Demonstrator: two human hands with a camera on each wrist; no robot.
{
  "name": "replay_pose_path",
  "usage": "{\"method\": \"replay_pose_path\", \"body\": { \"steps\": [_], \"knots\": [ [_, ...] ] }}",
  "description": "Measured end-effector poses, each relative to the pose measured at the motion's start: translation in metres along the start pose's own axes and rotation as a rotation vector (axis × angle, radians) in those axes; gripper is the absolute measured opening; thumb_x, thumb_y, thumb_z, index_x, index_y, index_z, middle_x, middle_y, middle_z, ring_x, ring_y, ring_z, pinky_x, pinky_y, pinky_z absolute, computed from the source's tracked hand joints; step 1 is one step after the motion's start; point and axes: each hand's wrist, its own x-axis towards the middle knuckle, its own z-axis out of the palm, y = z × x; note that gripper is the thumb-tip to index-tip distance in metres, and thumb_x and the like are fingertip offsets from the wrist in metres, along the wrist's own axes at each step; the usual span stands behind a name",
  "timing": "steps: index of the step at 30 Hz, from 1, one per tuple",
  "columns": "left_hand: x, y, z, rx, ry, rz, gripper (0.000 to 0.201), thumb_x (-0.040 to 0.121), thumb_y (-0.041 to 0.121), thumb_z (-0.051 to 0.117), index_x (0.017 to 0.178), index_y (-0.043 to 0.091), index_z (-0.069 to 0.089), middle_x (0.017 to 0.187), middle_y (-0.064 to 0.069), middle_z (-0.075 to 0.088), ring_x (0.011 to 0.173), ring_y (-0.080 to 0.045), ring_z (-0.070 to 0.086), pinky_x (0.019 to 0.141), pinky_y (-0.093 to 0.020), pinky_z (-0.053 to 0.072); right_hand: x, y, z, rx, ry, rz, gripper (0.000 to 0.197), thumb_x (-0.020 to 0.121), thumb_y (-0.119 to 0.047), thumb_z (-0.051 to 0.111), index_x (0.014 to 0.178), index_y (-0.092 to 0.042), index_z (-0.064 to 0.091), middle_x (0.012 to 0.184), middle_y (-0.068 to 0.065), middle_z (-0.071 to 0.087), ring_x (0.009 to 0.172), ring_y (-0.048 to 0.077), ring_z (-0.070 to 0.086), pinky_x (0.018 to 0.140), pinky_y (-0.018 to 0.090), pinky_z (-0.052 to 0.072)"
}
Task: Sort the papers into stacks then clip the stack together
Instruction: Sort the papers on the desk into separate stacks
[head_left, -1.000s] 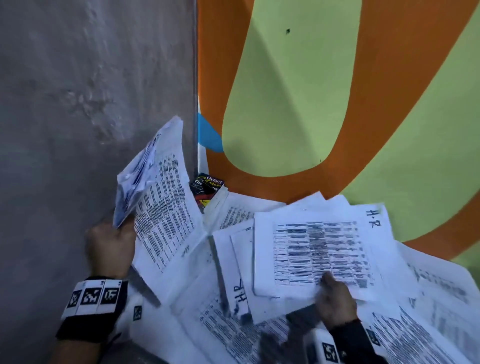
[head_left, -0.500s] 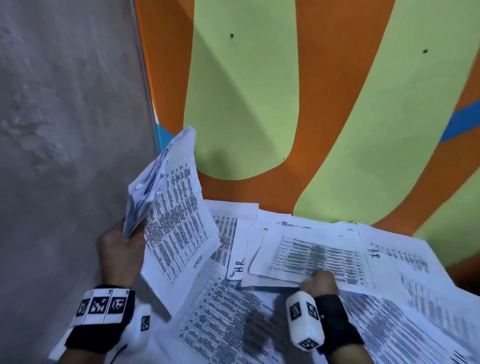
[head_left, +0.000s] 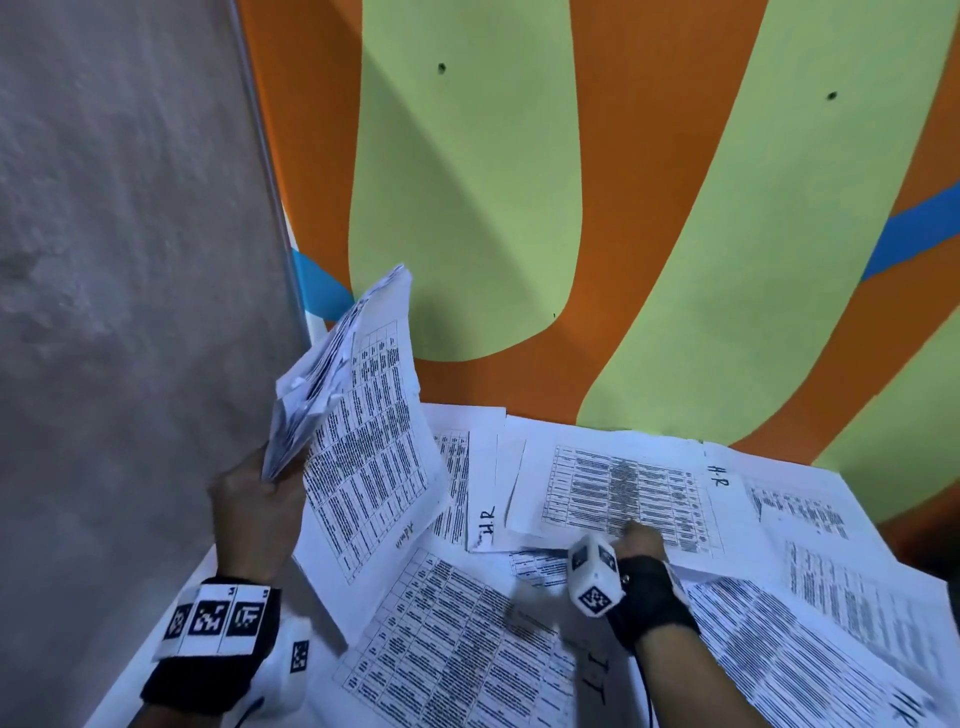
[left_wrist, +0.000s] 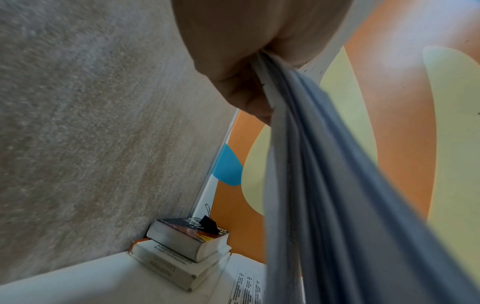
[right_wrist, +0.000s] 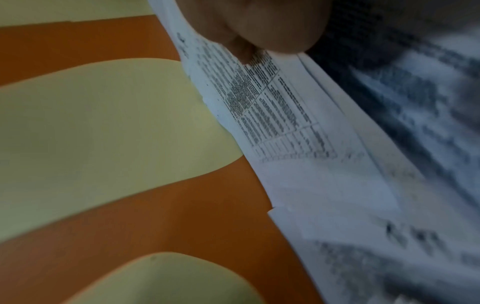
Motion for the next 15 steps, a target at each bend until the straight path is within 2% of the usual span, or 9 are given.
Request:
{"method": "replay_pose_path", "body": {
  "steps": [1,2,4,5,6,8,11,13,15],
  "knots": [
    [-0.001,0.0,0.001,-0.022,-0.002,-0.029,0.032,0.086,0.013,0.068,0.06,-0.002,0.055,0.05,-0.015,0.046,0.046,-0.007,0.032,0.04,-0.016,0.027,0.004,0.006,-0.007,-0.139,-0.023,-0.08,0.008,0.09,-0.006,0.05,0.085,0.0,0.051,0.082,0.017,0.053,0.077,0.03,0.058,0.069,0.029,0.045],
    [0.0,-0.002,0.002,-0.052,-0.007,-0.073,0.035,0.086,0.017,0.068,0.06,-0.004,0.055,0.05,-0.02,0.047,0.046,-0.008,0.032,0.039,-0.022,0.028,0.015,0.012,-0.01,-0.265,0.018,-0.165,0.013,0.087,-0.008,0.05,0.099,-0.005,0.055,0.092,0.014,0.056,0.09,0.03,0.062,0.072,0.03,0.045],
    [0.003,-0.008,0.007,-0.091,-0.001,-0.12,0.041,0.086,0.021,0.069,0.063,-0.01,0.057,0.054,-0.031,0.052,0.05,-0.015,0.037,0.036,-0.03,0.025,0.03,0.018,-0.019,-0.124,0.055,-0.271,0.028,0.086,-0.012,0.052,0.114,-0.014,0.052,0.104,0.007,0.058,0.102,0.026,0.062,0.068,0.025,0.044],
    [0.005,-0.011,0.009,-0.104,0.005,-0.129,0.041,0.086,0.022,0.069,0.064,-0.012,0.057,0.055,-0.032,0.053,0.052,-0.015,0.039,0.036,-0.034,0.024,0.025,0.016,-0.024,0.043,0.078,-0.237,0.031,0.086,-0.013,0.055,0.117,-0.013,0.051,0.104,0.005,0.059,0.103,0.024,0.062,0.067,0.024,0.044],
    [0.007,-0.012,0.012,-0.116,0.008,-0.142,0.042,0.085,0.021,0.069,0.065,-0.013,0.057,0.054,-0.03,0.053,0.053,-0.016,0.04,0.037,-0.033,0.025,0.018,0.01,-0.029,0.219,0.027,-0.186,0.029,0.086,-0.013,0.06,0.113,-0.01,0.052,0.098,0.005,0.059,0.102,0.024,0.063,0.068,0.026,0.047],
    [0.012,-0.014,0.02,-0.152,-0.002,-0.177,0.042,0.085,0.022,0.07,0.068,-0.015,0.057,0.056,-0.019,0.051,0.056,-0.017,0.04,0.045,-0.029,0.031,0.004,-0.014,-0.045,0.352,0.002,-0.284,0.019,0.08,-0.007,0.069,0.092,-0.007,0.054,0.077,0.005,0.06,0.082,0.023,0.064,0.064,0.033,0.05],
    [0.02,-0.014,0.034,-0.166,-0.031,-0.219,0.035,0.084,0.021,0.071,0.068,-0.008,0.059,0.063,-0.008,0.051,0.049,-0.013,0.041,0.049,-0.025,0.035,-0.037,-0.06,-0.071,0.218,-0.203,-0.652,0.025,0.075,0.003,0.071,0.069,-0.013,0.053,0.053,-0.01,0.059,0.046,0.006,0.054,0.05,0.022,0.045],
    [0.028,-0.011,0.046,-0.173,-0.082,-0.224,0.029,0.083,0.022,0.072,0.066,0.003,0.059,0.062,-0.006,0.051,0.052,-0.009,0.043,0.051,-0.026,0.037,-0.069,-0.091,-0.088,0.152,-0.338,-0.864,0.024,0.079,0.007,0.066,0.074,-0.016,0.06,0.056,-0.014,0.066,0.048,-0.007,0.058,0.049,0.011,0.047],
    [0.036,0.002,0.057,-0.179,-0.144,-0.197,0.03,0.083,0.021,0.072,0.061,0.009,0.055,0.058,-0.004,0.047,0.053,-0.011,0.038,0.055,-0.029,0.035,-0.092,-0.118,-0.104,0.124,-0.456,-0.979,0.012,0.078,-0.002,0.07,0.085,-0.009,0.065,0.065,-0.017,0.072,0.061,-0.007,0.064,0.058,0.009,0.05]
  ]
}}
